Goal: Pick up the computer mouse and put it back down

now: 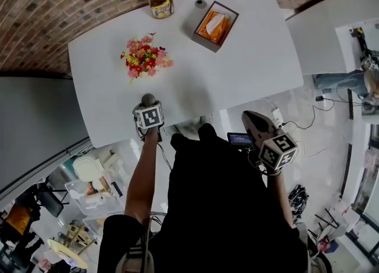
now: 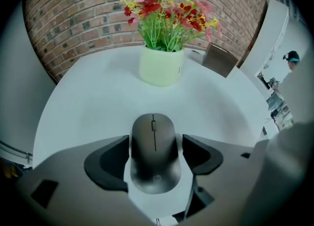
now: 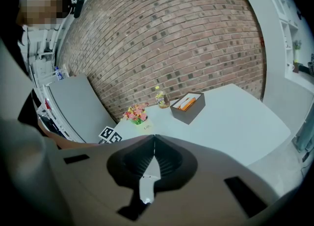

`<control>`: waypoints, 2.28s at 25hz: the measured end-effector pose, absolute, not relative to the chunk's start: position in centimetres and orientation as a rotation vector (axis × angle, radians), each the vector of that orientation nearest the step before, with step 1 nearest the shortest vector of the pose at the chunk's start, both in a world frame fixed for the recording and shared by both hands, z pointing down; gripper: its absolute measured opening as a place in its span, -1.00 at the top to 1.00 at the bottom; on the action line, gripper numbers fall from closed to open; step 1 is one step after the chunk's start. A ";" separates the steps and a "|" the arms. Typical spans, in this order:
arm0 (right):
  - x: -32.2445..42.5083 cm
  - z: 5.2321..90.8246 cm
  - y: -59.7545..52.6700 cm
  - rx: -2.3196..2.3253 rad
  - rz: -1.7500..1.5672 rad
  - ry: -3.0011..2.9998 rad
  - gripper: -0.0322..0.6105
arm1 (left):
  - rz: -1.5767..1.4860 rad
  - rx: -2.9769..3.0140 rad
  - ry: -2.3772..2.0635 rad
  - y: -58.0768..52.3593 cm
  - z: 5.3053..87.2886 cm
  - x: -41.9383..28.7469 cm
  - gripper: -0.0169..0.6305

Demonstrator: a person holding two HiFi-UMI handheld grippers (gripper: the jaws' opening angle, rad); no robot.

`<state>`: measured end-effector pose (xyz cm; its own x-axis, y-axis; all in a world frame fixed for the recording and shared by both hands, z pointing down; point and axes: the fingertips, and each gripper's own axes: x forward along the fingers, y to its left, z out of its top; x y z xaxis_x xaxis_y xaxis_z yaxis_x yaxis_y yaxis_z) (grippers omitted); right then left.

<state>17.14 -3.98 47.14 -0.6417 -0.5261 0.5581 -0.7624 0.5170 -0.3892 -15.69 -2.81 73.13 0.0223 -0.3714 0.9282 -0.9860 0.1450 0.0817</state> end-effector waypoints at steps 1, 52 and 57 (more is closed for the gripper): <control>17.2 47.2 -4.0 1.066 0.880 -2.391 0.85 | 0.850 1.375 -1.507 -2.8 73.2 -15.6 -0.15; 16.1 46.9 -4.3 1.004 0.895 -2.457 0.85 | 0.800 1.612 -1.444 -3.4 66.1 -10.8 0.01; 15.2 46.7 -4.5 0.982 0.895 -2.491 0.85 | 0.741 1.676 -1.451 -3.4 64.0 -10.3 0.01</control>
<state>15.16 -4.55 46.66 -0.7138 -0.4990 0.4915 -0.6977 0.5681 -0.4365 -10.32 -3.44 64.00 0.1772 -0.5254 0.8322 -0.9822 -0.0413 0.1830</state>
